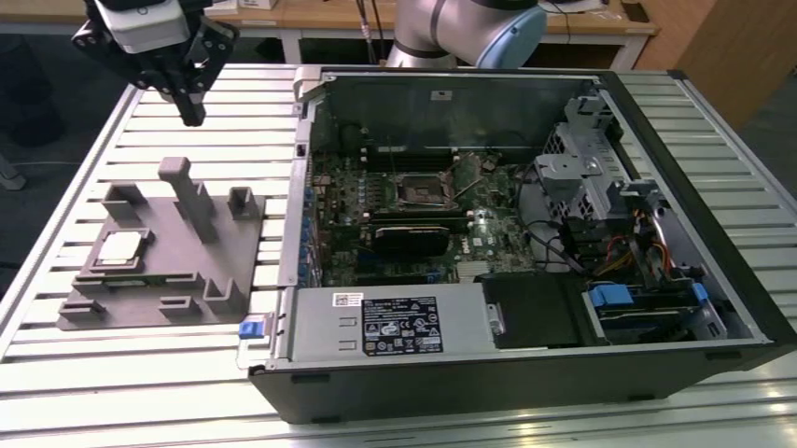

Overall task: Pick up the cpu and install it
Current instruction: 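Reach for the cpu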

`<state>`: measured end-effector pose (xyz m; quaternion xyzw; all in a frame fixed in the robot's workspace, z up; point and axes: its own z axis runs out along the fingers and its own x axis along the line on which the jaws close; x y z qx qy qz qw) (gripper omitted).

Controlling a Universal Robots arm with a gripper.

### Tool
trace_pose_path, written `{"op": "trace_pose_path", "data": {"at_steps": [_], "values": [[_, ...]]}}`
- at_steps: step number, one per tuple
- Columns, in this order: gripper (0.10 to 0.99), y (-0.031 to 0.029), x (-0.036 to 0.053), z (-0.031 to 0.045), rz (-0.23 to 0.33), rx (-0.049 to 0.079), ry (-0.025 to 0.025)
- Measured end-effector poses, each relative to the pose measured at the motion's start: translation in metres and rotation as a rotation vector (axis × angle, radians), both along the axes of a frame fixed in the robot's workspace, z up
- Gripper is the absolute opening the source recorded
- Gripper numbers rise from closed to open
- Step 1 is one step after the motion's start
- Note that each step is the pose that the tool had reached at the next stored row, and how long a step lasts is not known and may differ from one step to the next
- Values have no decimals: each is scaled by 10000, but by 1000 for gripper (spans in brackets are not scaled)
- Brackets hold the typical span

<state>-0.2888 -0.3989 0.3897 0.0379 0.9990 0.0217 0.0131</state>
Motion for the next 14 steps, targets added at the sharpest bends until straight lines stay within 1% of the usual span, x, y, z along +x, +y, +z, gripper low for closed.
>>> {"op": "trace_pose_path", "data": {"at_steps": [14], "values": [[106, 0, -150, -5, 1, 1, -1]]}}
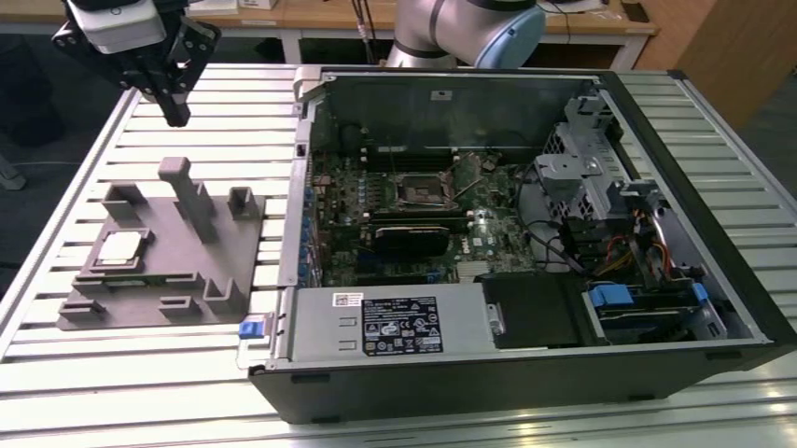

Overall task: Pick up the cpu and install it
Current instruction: 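Reach for the cpu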

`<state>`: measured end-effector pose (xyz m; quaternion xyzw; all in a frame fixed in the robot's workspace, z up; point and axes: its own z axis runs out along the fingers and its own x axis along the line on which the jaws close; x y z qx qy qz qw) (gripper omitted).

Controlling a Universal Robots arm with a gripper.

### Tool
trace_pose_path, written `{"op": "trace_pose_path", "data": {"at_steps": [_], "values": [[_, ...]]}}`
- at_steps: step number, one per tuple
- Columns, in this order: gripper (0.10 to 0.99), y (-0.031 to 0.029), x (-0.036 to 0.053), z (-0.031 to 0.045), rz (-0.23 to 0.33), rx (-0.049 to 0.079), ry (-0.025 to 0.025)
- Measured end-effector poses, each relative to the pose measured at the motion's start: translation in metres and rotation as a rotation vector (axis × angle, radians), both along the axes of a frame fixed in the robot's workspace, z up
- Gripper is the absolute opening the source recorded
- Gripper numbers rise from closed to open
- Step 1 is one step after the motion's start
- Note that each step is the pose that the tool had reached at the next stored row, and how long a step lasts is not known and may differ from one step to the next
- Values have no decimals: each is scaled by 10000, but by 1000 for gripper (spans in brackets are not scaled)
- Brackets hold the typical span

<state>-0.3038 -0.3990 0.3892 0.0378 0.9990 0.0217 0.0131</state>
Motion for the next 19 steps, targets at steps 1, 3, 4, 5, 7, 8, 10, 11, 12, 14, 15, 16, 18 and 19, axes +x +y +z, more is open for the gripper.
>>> {"op": "trace_pose_path", "data": {"at_steps": [1, 3, 4, 5, 7, 8, 10, 11, 12, 14, 15, 16, 18, 19], "values": [[106, 0, -11, 0, -1, 0, 0], [106, 0, -35, -1, -1, 0, 0], [106, 0, -46, -1, -1, 0, 0], [106, 0, -57, -1, -1, -1, 1], [106, 0, -79, -2, -1, 0, 0], [106, 0, -90, -2, -1, 0, 0], [106, 0, -112, -3, -1, 0, 0], [106, 0, -122, -3, -1, 0, 0], [106, 0, -133, -4, -1, 0, 0], [106, 0, -156, -4, -1, -1, 1], [106, 0, -167, -5, -1, 0, 0], [106, 0, -178, -5, -1, 0, 0], [106, 0, -198, -6, -1, 0, 0], [106, 0, -209, -7, -1, 0, 0]]}}
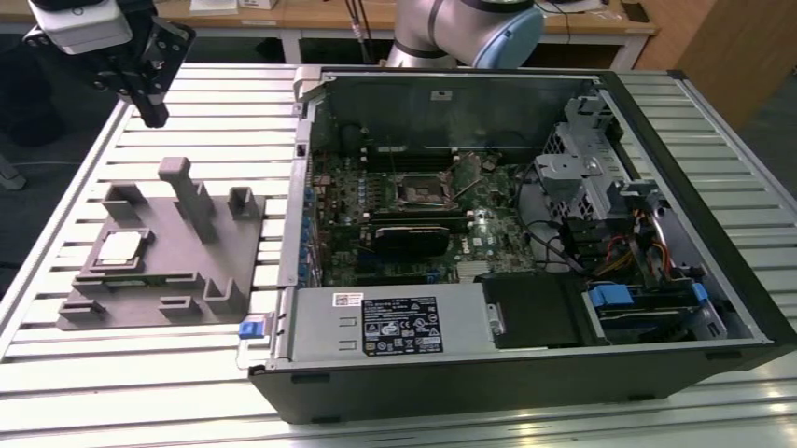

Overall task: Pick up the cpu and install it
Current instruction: 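Reach for the cpu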

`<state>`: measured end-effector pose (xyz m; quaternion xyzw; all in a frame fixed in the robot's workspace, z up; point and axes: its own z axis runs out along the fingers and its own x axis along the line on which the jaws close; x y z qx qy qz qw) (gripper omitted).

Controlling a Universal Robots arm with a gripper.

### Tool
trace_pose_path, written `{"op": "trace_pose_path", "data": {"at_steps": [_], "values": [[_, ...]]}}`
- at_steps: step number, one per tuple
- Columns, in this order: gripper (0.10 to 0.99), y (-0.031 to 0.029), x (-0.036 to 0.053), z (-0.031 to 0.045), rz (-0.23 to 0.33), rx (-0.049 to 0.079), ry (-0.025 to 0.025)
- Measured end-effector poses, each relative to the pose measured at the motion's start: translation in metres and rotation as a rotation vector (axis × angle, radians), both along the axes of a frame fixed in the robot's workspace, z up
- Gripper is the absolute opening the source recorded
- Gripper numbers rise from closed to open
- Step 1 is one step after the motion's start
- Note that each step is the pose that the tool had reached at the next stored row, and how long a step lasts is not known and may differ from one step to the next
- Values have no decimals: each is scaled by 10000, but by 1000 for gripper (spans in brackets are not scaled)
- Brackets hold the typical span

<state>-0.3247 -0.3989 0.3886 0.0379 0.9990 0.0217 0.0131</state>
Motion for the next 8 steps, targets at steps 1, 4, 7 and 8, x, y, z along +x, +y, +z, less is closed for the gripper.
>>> {"op": "trace_pose_path", "data": {"at_steps": [1, 4, 7, 8], "values": [[106, 0, -11, 0, 0, -1, 1], [106, 0, -45, -1, 0, -1, 1], [106, 0, -79, -2, 0, 0, 0], [106, 0, -90, -2, 0, -1, 0]]}}
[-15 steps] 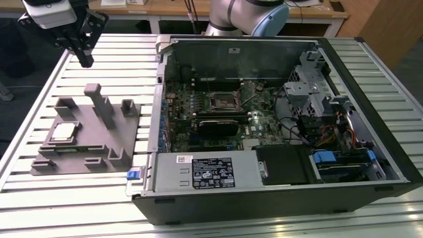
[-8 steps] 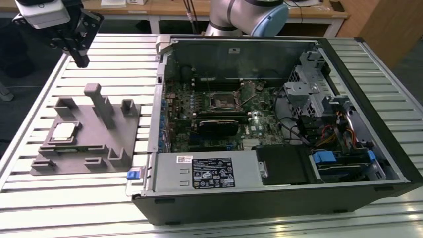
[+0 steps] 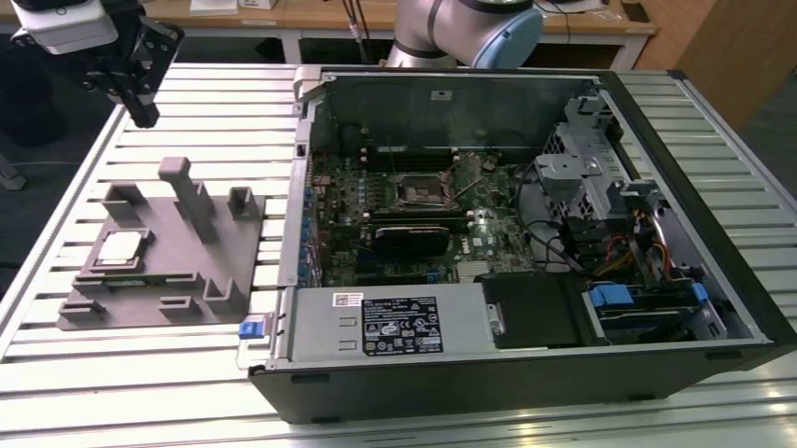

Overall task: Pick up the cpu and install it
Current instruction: 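Reach for the cpu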

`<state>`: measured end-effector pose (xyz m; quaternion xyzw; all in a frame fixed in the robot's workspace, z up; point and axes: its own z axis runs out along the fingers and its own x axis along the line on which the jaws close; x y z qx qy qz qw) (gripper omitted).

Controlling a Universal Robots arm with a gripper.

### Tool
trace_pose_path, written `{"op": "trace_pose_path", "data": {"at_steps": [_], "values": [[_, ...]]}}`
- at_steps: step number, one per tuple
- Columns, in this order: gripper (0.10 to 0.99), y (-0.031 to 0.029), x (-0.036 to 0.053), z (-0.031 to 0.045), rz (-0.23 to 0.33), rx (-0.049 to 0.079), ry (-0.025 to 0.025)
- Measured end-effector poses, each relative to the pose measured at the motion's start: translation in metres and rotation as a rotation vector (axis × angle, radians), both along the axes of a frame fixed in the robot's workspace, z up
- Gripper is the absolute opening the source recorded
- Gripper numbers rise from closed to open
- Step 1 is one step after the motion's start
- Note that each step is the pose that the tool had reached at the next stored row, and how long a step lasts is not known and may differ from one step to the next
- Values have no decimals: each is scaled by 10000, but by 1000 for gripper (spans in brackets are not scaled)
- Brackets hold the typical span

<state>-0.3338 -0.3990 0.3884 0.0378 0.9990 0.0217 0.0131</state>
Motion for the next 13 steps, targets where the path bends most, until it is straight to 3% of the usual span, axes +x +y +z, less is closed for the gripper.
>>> {"op": "trace_pose_path", "data": {"at_steps": [13], "values": [[106, 0, -203, -6, -1, 0, 1]]}}
